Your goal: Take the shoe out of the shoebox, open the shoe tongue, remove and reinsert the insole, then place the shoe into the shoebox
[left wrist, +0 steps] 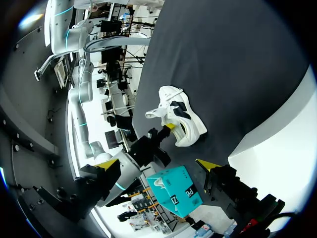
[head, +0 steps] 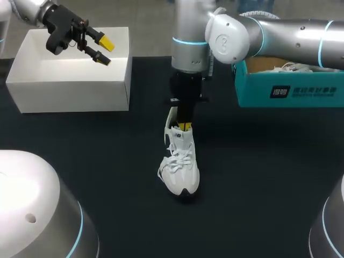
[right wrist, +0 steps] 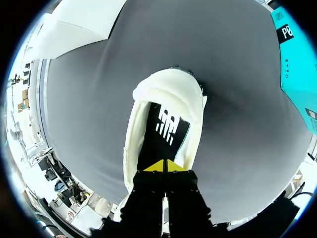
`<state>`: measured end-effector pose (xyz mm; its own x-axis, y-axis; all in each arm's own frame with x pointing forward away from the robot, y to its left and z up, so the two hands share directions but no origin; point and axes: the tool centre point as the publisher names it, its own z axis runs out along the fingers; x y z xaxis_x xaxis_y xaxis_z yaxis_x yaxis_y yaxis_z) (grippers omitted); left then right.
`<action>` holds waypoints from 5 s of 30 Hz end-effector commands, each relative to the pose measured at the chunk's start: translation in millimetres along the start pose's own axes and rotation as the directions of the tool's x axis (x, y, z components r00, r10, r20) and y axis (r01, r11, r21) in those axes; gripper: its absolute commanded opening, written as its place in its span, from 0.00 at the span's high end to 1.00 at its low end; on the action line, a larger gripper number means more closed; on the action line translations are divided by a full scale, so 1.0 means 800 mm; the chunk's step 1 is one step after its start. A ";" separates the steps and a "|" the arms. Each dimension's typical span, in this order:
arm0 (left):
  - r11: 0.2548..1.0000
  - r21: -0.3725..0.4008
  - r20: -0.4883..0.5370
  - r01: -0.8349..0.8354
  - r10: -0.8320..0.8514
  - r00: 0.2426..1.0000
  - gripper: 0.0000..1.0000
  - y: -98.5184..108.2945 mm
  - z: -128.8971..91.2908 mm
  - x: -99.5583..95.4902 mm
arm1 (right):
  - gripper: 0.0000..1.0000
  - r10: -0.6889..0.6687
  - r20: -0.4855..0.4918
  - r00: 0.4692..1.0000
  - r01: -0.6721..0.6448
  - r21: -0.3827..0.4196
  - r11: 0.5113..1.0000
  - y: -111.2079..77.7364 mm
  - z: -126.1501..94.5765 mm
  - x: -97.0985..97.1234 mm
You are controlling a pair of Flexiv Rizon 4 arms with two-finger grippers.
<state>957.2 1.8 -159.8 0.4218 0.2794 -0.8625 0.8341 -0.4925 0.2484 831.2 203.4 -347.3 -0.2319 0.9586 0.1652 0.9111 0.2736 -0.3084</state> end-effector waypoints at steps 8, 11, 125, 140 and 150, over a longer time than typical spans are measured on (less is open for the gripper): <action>1.000 0.002 -0.004 0.000 0.000 1.000 0.00 0.000 -0.001 -0.001 | 0.67 0.015 -0.017 1.000 -0.014 0.054 0.998 -0.006 0.013 0.015; 1.000 0.002 -0.004 0.000 0.000 1.000 0.00 0.000 -0.001 -0.001 | 0.51 0.020 -0.019 1.000 -0.019 0.063 0.998 -0.011 0.016 0.016; 1.000 0.002 -0.004 0.000 0.000 1.000 0.00 0.000 -0.001 -0.001 | 1.00 0.177 0.117 0.977 -0.190 0.110 0.976 -0.082 -0.033 0.032; 1.000 0.002 -0.004 0.000 0.000 1.000 0.00 0.000 -0.001 -0.001 | 1.00 0.161 0.091 0.983 -0.171 0.114 0.979 -0.051 -0.010 0.014; 1.000 0.002 -0.004 0.000 0.000 1.000 0.00 0.000 -0.001 -0.001 | 1.00 0.129 0.126 0.984 -0.140 0.078 0.987 -0.047 -0.033 0.027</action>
<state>957.2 1.7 -159.8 0.4219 0.2794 -0.8625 0.8341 -0.4925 0.2484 800.2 207.8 -312.6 -0.1468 0.9890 0.0195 0.9031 0.1420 -0.4052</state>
